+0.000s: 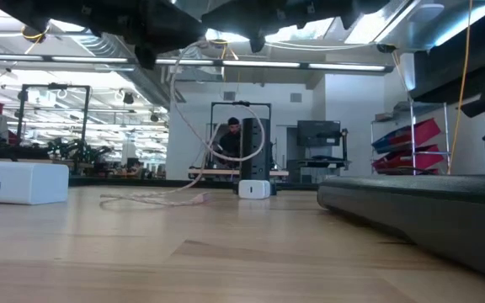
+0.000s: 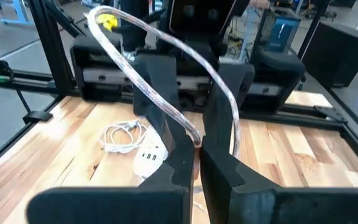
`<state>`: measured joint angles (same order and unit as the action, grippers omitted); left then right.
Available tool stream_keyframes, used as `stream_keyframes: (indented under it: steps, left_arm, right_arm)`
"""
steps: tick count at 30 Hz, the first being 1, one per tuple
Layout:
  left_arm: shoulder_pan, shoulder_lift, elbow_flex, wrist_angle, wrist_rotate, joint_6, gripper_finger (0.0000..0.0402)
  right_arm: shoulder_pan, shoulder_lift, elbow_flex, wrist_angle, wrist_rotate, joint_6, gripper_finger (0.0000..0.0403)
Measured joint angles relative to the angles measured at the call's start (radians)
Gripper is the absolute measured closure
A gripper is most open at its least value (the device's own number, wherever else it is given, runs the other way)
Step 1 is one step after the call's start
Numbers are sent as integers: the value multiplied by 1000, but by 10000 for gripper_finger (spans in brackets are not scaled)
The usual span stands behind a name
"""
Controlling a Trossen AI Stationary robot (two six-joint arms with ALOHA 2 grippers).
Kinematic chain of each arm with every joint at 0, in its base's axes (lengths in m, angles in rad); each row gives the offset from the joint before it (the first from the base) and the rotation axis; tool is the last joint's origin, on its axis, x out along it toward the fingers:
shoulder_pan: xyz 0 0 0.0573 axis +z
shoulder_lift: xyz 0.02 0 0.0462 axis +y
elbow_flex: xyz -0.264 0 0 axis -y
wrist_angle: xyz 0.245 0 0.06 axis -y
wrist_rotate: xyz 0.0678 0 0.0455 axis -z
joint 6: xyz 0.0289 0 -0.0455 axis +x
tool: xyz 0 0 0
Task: Insert USB
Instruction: Insert the pink USB cable into the white USB adapter
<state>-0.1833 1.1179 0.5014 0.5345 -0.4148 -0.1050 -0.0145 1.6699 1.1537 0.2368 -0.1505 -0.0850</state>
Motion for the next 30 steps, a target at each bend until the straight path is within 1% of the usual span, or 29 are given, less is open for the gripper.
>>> stream_keyframes:
  steps: [6, 14, 30]
  left_arm:
    - [0, -38, 0, -9, 2, 7, 318]
    - [0, -38, 0, -47, 2, -37, 318]
    - [1, -38, 0, -46, 19, -23, 318]
  right_arm:
    - [-1, 0, 28, -18, -35, 0, 402]
    - [-2, 1, 33, -42, -39, -1, 402]
    - [-7, 1, 33, -17, -45, 4, 402]
